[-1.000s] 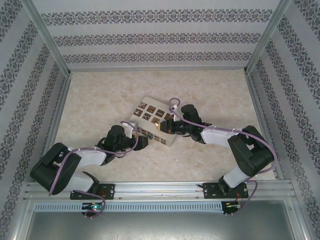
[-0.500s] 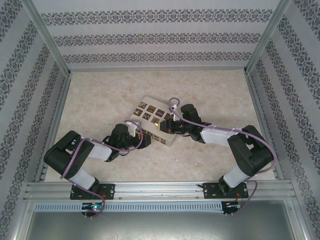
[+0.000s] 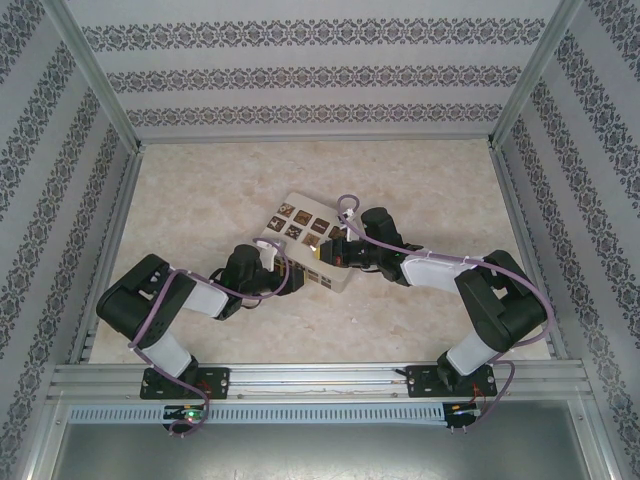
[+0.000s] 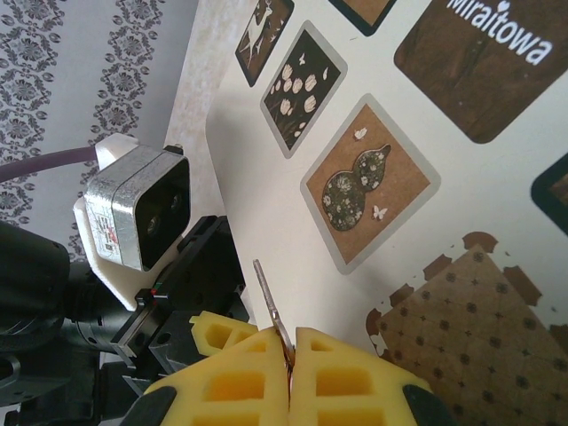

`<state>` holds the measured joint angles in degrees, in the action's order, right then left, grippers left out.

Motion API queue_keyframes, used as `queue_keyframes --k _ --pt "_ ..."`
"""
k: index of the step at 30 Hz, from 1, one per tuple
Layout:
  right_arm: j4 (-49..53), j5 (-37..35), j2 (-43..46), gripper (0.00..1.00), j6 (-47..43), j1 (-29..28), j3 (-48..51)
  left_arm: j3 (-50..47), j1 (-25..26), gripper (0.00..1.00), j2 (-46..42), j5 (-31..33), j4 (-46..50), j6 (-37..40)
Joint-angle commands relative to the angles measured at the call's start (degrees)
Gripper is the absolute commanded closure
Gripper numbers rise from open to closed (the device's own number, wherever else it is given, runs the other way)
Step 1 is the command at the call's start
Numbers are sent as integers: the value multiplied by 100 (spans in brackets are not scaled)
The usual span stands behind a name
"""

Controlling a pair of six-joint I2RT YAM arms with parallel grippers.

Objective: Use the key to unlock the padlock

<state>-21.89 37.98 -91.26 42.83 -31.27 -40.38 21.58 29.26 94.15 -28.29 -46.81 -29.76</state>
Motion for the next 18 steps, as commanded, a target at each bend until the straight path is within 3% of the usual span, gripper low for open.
queue_keyframes --k 1,18 --pt "589 -273 -225 100 -182 -37 83 153 137 45 128 -225 -442 -127" --pt "596 -308 -208 100 -161 -37 101 267 285 54 332 -80 -550 -243"
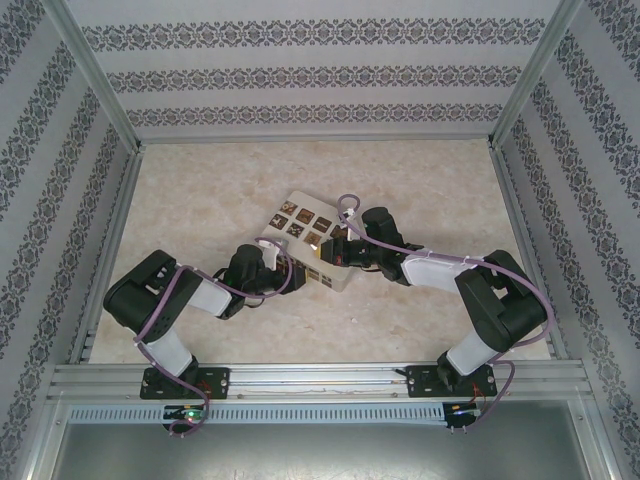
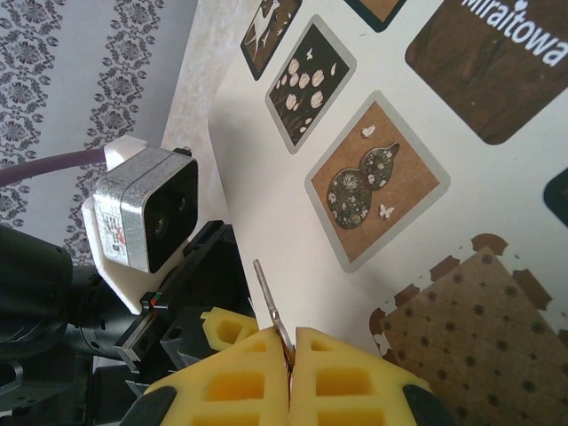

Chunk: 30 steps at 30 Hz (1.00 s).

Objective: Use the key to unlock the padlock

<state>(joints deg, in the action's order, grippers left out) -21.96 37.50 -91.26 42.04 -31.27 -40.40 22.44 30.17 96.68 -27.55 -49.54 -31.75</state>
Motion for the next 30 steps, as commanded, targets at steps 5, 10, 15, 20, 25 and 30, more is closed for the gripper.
queue_keyframes --k 5,10,15,20,25,30 --pt "596 -267 -209 100 -82 -37 103 230 217 56 87 -115 -190 -16" --pt "596 -269 -208 100 -73 -37 103 251 235 60 105 -29 -163 -32" --pt "599 -287 -182 100 -73 -46 109 295 235 64 105 83 -129 -51" --pt "596 -287 -92 100 -56 -46 107 353 235 69 37 158 -22 -60" --pt "578 -300 215 100 -47 -46 61 358 235 73 -161 224 96 -127" --pt "553 -407 773 100 -239 -46 97 376 244 73 -486 203 368 -280"
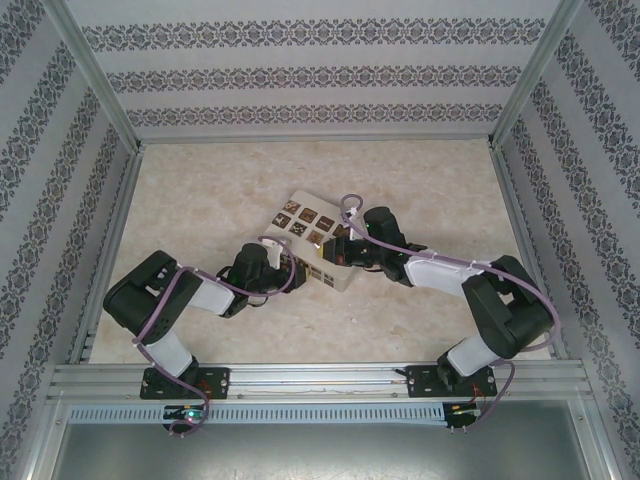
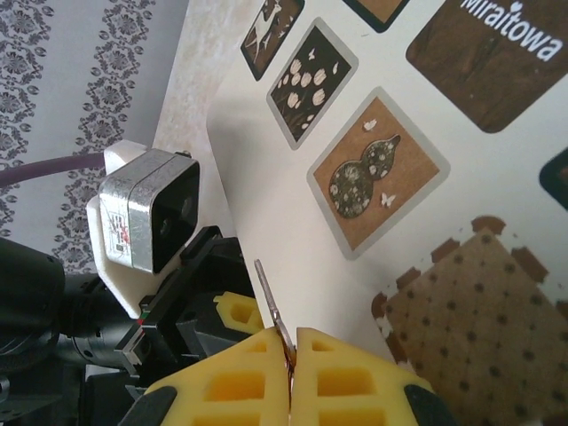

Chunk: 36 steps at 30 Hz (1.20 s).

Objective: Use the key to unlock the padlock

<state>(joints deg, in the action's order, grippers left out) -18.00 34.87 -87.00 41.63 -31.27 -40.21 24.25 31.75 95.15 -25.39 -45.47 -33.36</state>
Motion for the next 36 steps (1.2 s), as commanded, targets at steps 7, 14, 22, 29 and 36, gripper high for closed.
queue_keyframes --k 7,14,22,29,36 --pt "173 -601 1477 100 -673 -85 657 364 96 73 -784 -192 598 -759" --pt "217 -1272 2434 100 -1175 -565 1367 568 104 73 -996 -443 1069 -1318" --pt "-124 -2739 2803 100 -1827 -1729 2016 960 126 73 -1135 -628 1766 -1755" --pt "-632 -3714 2384 100 -2001 -2288 2307 1218 128 73 -1330 -653 2429 -1910" --pt "-1062 -4305 2042 100 -2167 -2471 2341 1313 122 73 -1372 -643 2634 -2088"
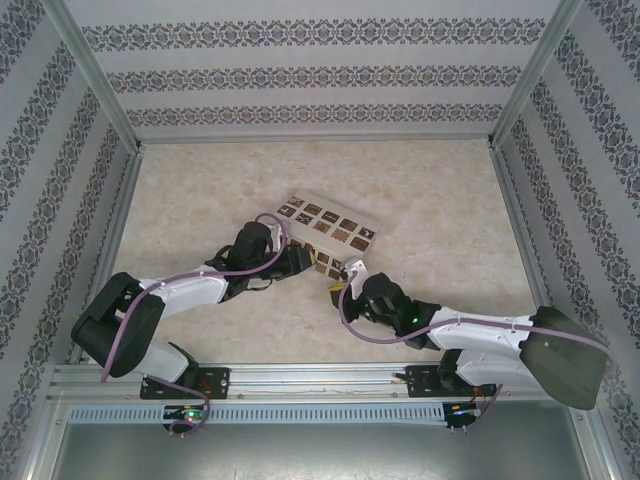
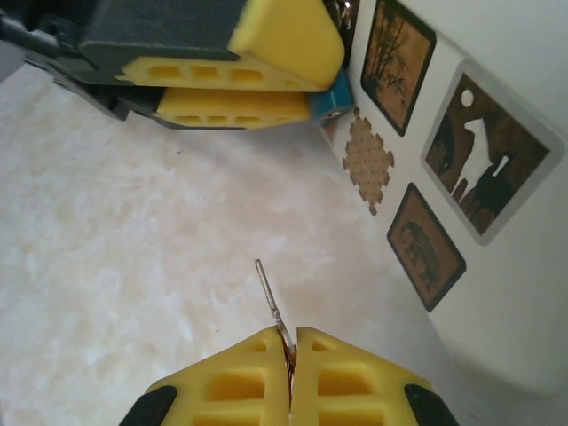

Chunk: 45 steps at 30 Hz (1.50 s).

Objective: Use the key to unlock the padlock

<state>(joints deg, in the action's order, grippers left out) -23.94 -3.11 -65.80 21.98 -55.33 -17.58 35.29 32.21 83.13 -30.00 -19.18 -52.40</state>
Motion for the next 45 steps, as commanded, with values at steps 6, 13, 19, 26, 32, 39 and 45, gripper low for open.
queue_keyframes --k 6,13,19,26,32,39,45 --pt "-740 -636 -311 100 -391 -74 89 337 84 73 -56 -322 58 -455" --pt "-900 -666 -558 100 -450 -74 -16 356 93 73 -12 -305 26 -708" --pt "-1174 -740 -818 100 -396 -74 -87 373 115 73 -12 -296 39 -755" --pt "-1472 -941 -1129 100 -387 -74 -179 396 137 73 -25 -292 63 -754" --pt "-1567 -1033 -1318 100 -400 -74 -366 435 148 74 -15 -305 96 -739" --pt "-1728 -1182 -1469 100 -378 -54 -408 444 163 74 -7 -314 77 -754" --pt "-1804 -1279 -1554 100 -288 43 -413 433 198 74 37 -309 11 -789"
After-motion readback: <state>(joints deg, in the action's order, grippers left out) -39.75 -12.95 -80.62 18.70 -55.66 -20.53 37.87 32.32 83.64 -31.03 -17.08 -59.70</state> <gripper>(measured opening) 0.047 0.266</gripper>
